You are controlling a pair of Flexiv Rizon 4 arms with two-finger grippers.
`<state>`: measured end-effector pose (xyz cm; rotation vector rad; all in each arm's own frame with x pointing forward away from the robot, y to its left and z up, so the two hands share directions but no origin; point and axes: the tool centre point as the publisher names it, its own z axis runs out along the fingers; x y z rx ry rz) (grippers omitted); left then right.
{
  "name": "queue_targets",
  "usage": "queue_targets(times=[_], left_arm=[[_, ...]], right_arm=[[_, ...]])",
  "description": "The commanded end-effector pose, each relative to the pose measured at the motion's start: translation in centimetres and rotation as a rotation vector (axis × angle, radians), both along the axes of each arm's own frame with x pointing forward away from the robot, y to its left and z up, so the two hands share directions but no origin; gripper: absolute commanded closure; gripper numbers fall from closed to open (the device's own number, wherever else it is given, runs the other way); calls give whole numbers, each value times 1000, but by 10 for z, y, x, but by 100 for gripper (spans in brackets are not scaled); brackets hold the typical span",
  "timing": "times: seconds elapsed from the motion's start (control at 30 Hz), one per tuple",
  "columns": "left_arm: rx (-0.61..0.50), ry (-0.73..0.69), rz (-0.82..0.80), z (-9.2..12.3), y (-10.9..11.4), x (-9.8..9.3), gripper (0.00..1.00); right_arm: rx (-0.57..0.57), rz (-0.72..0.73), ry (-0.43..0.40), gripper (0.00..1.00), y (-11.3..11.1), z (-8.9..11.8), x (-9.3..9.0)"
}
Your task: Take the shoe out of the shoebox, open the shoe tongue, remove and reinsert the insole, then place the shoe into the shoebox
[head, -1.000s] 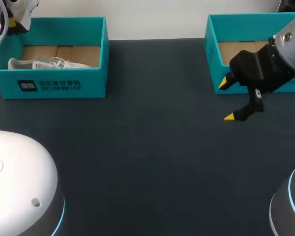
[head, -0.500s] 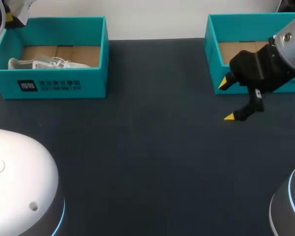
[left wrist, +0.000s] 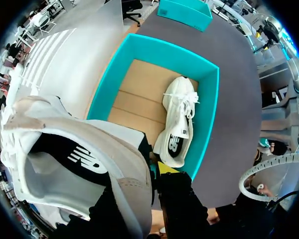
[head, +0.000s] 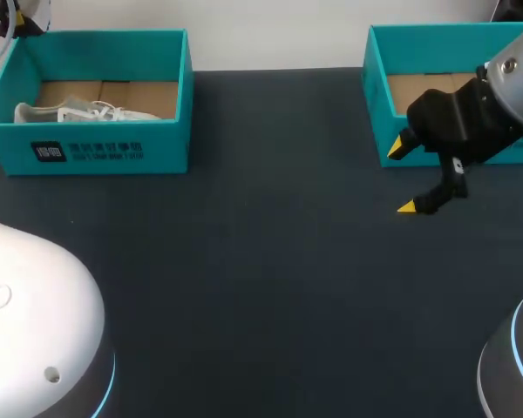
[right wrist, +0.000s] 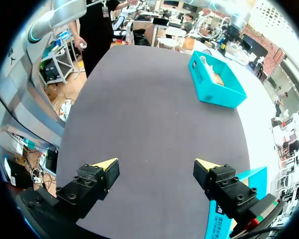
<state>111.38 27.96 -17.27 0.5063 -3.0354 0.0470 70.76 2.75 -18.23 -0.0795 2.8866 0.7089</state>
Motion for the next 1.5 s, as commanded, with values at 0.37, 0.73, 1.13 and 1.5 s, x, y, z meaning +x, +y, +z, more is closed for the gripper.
queue_targets(times=[0.37, 0.73, 1.13, 1.5], left_arm=[[-48, 23, -236, 4, -1, 4, 100], [137, 145, -1142, 12, 17, 16, 100], [226, 102, -1673, 24, 37, 16, 100], [226, 102, -1673, 24, 37, 16, 100]], right_arm=[[-2, -1, 0, 0, 1, -1, 1], [-2, -1, 0, 0, 1, -1, 1], [-2, -1, 0, 0, 1, -1, 1], [-2, -1, 0, 0, 1, -1, 1]])
